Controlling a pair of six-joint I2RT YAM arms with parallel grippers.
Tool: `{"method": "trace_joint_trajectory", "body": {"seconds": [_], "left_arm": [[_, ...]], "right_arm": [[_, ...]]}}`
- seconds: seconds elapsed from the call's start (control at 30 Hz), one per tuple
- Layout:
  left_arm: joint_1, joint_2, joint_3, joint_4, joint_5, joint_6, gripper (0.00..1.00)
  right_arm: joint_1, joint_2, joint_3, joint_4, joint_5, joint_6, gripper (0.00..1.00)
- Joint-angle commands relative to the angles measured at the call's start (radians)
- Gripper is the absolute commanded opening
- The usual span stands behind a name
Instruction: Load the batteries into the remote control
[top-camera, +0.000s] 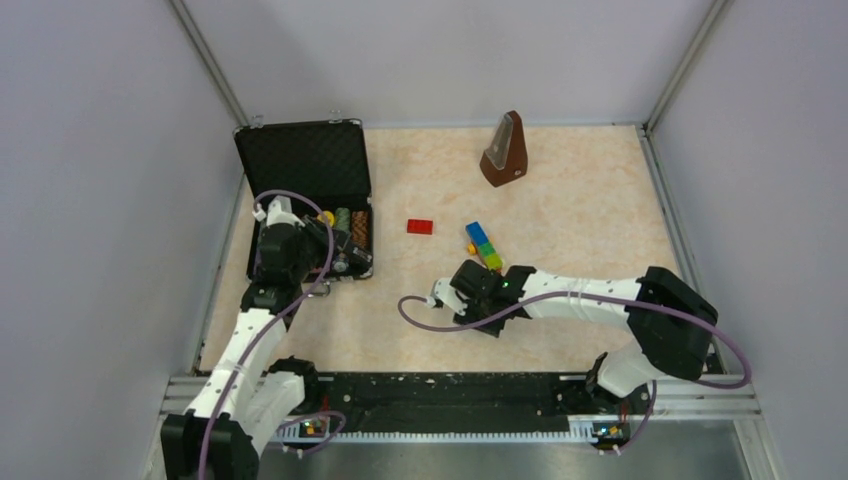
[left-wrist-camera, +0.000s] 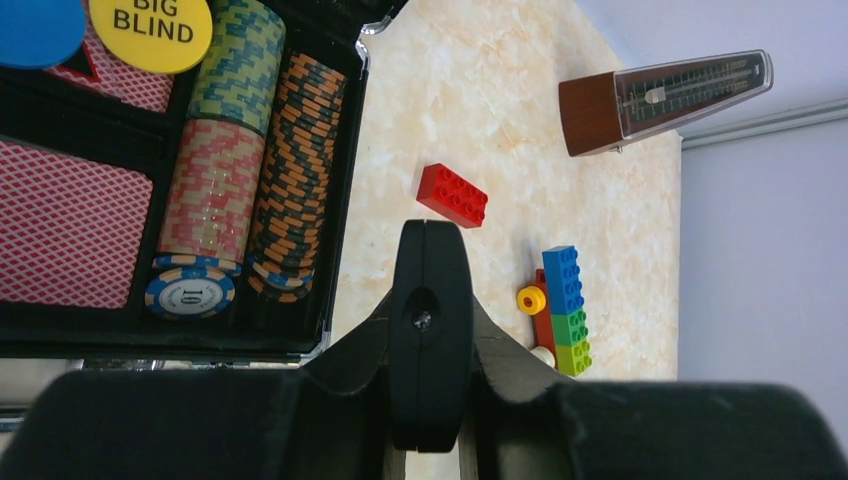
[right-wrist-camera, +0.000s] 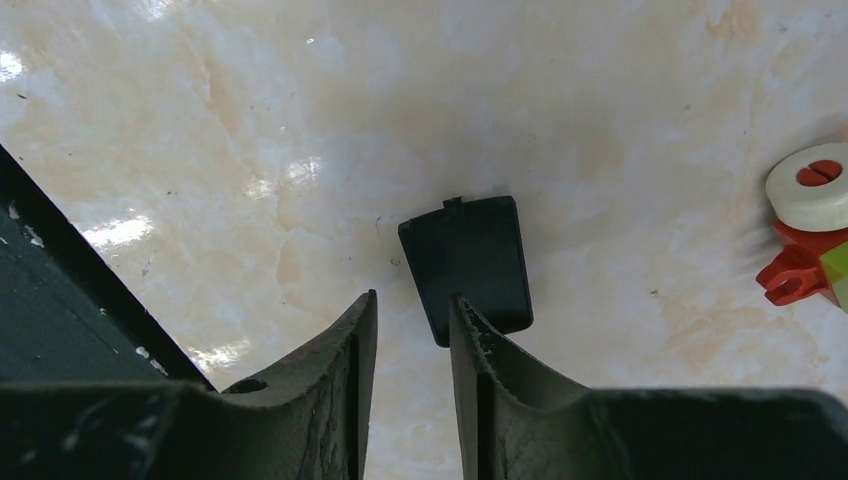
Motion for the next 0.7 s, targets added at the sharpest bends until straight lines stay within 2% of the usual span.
{"method": "trace_joint_trajectory", "body": {"seconds": [0.0,0.23,0.4,0.5,0.67], "left_arm": [[0.035,0.033,0.028,0.118,0.062,0.012,0.0],[0.071,0.082,0.038,0.15,0.094,0.013,0.0],[0.082,0.116,0.044,0.168,0.11,0.017,0.0],[0.084,0.129,0.045,0.182,0.123,0.016,0.0],[0.084,0.134,0.045,0.193,0.142,0.022,0.0]], "right_arm": [[0.008,0.033,0.001,0.024,0.012,-0.046,0.3],[-0.027,0.066,0.001,0.04,0.022,-0.052,0.21],[-0.057,0.087,0.014,0.041,-0.002,-0.055,0.0],[-0.071,0.093,0.036,0.035,-0.015,-0.045,0.0],[-0.128,0.068,0.123,0.02,-0.186,0.037,0.0]]}}
